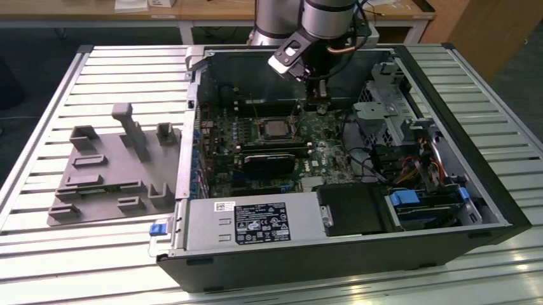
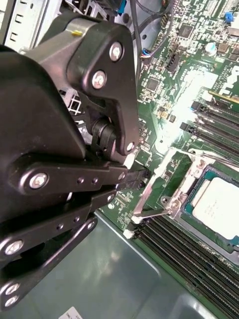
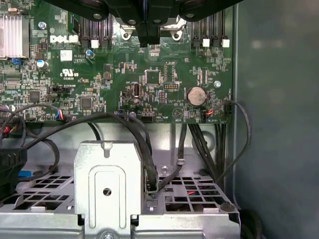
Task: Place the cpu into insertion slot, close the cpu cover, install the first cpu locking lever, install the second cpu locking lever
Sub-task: 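Close the cpu cover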
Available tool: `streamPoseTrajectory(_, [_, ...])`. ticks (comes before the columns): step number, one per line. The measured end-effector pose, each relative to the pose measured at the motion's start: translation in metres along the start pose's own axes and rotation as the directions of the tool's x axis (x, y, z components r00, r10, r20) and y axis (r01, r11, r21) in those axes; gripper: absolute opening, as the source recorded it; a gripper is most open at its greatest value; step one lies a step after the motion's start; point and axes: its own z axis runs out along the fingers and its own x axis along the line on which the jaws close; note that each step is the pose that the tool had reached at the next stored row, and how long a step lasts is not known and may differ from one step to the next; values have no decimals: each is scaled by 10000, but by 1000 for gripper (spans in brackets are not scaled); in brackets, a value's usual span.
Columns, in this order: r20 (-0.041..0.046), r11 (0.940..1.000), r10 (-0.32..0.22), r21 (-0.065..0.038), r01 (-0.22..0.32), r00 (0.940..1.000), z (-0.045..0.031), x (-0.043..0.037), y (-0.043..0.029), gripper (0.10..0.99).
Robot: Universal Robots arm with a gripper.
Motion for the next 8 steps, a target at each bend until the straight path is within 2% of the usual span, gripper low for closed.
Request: streamPoseTrajectory(8, [1, 10000, 1, -1, -1, 10000, -4, -4, -195, 106])
